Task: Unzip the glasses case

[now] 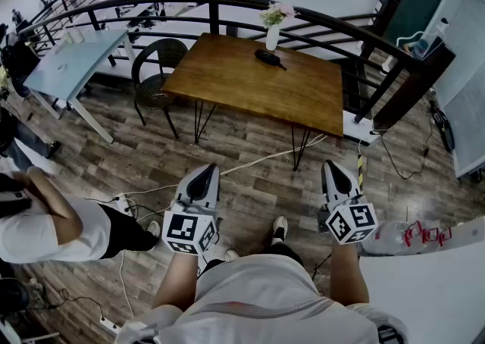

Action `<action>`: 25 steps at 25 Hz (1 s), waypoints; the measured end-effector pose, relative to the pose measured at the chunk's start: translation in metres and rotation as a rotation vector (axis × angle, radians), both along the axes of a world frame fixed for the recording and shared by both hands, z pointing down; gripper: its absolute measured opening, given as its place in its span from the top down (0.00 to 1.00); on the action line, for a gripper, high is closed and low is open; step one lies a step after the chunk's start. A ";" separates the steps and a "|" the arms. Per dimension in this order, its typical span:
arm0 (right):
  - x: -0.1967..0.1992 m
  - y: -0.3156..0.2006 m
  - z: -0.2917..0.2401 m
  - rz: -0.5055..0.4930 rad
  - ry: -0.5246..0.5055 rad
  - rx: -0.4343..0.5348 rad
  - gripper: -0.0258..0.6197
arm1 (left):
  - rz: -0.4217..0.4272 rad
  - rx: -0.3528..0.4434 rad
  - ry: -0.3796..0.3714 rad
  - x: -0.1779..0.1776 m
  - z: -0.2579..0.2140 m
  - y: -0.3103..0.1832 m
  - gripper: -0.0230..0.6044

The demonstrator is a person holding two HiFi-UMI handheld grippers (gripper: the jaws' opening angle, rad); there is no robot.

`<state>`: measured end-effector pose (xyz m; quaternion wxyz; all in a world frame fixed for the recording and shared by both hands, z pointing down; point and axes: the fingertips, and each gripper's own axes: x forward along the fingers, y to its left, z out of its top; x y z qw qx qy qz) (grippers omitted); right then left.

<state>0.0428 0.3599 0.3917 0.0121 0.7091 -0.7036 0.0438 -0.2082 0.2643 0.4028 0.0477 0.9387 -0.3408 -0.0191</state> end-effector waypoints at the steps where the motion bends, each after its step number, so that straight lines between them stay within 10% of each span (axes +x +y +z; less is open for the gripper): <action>1: 0.000 0.001 0.000 0.000 0.000 0.000 0.88 | 0.001 0.000 -0.001 0.001 0.000 0.001 0.93; 25: -0.007 -0.003 -0.003 -0.007 -0.004 0.025 0.88 | 0.009 -0.017 0.020 -0.004 0.002 -0.002 0.93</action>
